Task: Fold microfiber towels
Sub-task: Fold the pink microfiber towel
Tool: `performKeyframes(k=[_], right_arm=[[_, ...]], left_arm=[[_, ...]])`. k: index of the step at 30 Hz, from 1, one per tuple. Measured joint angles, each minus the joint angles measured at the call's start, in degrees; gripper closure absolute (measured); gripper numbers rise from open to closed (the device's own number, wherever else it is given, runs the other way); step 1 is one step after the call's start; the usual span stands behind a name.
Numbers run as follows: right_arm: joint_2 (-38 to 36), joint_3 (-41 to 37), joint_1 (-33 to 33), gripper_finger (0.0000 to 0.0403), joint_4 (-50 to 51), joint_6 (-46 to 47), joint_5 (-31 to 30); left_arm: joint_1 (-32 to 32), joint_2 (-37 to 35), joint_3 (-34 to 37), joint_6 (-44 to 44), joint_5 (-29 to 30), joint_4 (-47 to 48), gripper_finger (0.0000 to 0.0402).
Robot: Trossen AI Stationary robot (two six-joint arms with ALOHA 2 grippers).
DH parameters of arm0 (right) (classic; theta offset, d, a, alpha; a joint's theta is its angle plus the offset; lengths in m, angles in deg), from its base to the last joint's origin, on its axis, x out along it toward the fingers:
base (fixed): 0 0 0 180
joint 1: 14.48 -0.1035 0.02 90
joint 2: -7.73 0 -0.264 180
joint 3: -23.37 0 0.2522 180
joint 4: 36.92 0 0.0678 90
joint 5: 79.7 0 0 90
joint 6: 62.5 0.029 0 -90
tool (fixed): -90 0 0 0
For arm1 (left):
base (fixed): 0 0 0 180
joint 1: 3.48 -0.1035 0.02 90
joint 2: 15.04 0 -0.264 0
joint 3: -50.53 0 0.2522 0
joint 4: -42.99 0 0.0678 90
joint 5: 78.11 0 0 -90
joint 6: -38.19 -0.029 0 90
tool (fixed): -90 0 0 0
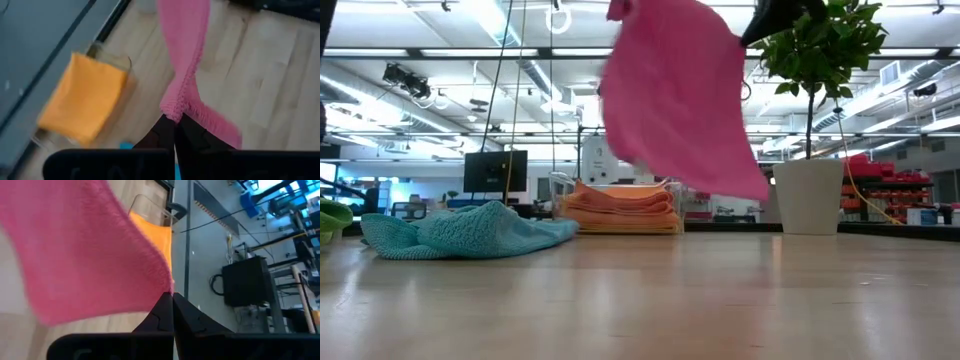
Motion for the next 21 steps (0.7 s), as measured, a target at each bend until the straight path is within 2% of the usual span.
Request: performKeyframes(k=[2, 5, 8, 10, 13, 16, 19, 21], right_arm=[[-0.9, 0.0, -0.6, 0.0403, 2.3, 1.5, 1.3], [-1.5, 0.0, -3.8, 0.0403, 12.6, 11.2, 6.7], [-1.6, -2.7, -10.8, 0.0403, 22.2, 24.4, 7.8], [-2.5, -7.6, -18.1, 0.0403, 23.3, 34.4, 7.8], [-3.6, -17.1, -32.2, 0.0403, 17.8, 52.1, 7.6], [-2.9, -26.7, -46.6, 0.0403, 4.7, 69.6, 6.5], [0.6, -33.0, -57.6, 0.0403, -10.7, 85.1, 2.0], [4.1, -34.1, -61.9, 0.0403, -16.2, 93.2, -0.9]], left_arm=[[-2.4, 0.0, -1.8, -5.4, -4.5, 0.2, 0.0397], [-3.8, 0.1, -1.1, -7.9, -12.1, 0.9, 0.0393], [-1.6, 0.7, 4.7, -6.8, -16.8, 1.1, 0.0393], [2.0, 1.5, 11.3, -5.3, -20.1, -2.3, 0.0396], [9.1, 2.8, 23.4, -1.5, -23.4, -16.1, 0.0394], [15.5, 5.1, 33.5, 2.3, -25.5, -33.5, 0.0384], [20.0, 7.6, 39.5, 8.0, -25.9, -44.0, 0.0382], [22.0, 8.9, 41.4, 10.6, -26.4, -48.3, 0.0380]])
